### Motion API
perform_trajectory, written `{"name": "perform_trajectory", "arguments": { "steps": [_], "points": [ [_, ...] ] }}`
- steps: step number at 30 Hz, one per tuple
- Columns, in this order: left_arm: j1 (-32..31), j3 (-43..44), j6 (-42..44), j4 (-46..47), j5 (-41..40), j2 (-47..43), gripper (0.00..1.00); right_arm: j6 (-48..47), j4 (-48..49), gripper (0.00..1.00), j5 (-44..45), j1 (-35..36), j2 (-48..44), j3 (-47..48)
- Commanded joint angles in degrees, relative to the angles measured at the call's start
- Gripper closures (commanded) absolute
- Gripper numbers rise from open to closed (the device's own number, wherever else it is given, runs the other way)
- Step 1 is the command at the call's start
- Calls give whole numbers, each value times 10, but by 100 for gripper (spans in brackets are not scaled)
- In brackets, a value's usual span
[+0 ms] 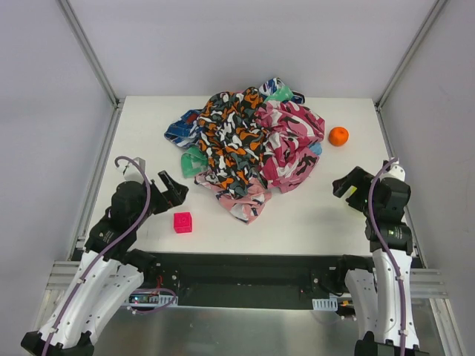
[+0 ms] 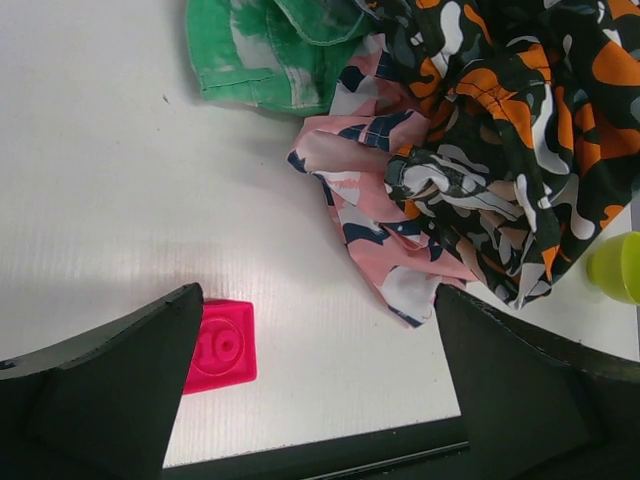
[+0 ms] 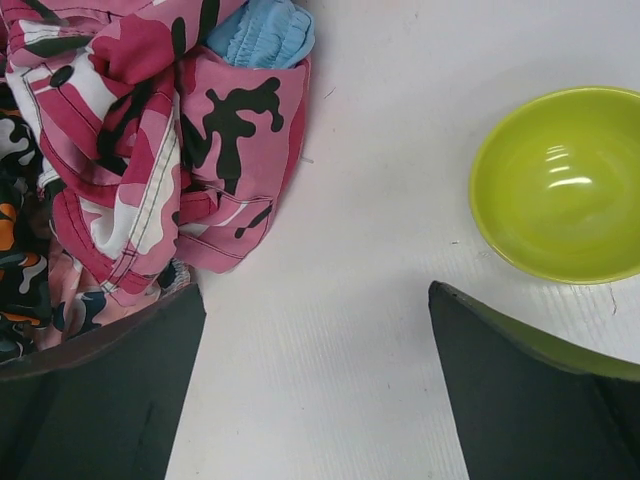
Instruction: Pick out a specific cloth from the pile
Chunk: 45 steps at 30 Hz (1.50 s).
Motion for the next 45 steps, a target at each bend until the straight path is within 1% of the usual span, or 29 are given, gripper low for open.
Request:
{"name": "perform_trajectory", "arguments": {
  "steps": [1,5,7,9,12,16,18,20,22,25,28,30,34,36,39,43,45],
  "points": [
    [-1,37,12,2,47,16,1,-4,29,4,4,1,-25,-8],
    [-6,58,29,26,82,66,1,1,39,4,20,1,-59,-28],
    [-22,84,46,41,89,101,1,1,40,4,16,1,-79,-36],
    [-49,115,63,55,82,136,1,1,41,4,18,1,-95,-47],
    [-103,169,96,80,49,201,1,15,42,4,35,1,-115,-62],
    [-186,272,165,94,11,332,1,9,37,4,28,1,-115,-61],
    [-214,322,213,112,28,410,1,3,27,4,23,1,-110,-57],
    [-227,365,252,142,83,486,1,-4,25,4,21,1,-106,-57],
    [-230,422,271,145,131,568,1,-6,25,4,21,1,-102,-60],
    [-244,499,278,143,147,674,1,-8,26,4,18,1,-96,-62],
    [-267,563,288,142,131,755,1,-10,26,4,19,1,-91,-63],
    [-285,599,289,141,81,802,1,-10,26,4,21,1,-90,-64],
    [-323,667,313,139,-44,891,1,-10,27,4,24,1,-87,-66],
    [-340,706,326,124,-101,943,1,-9,28,4,28,1,-86,-67],
    [-361,759,351,95,-161,1013,1,-9,31,4,26,1,-86,-72],
    [-385,808,363,85,-268,1075,1,-7,38,4,19,1,-79,-73],
    [-387,828,376,82,-288,1104,1,-7,38,4,18,1,-76,-73]
  ]
}}
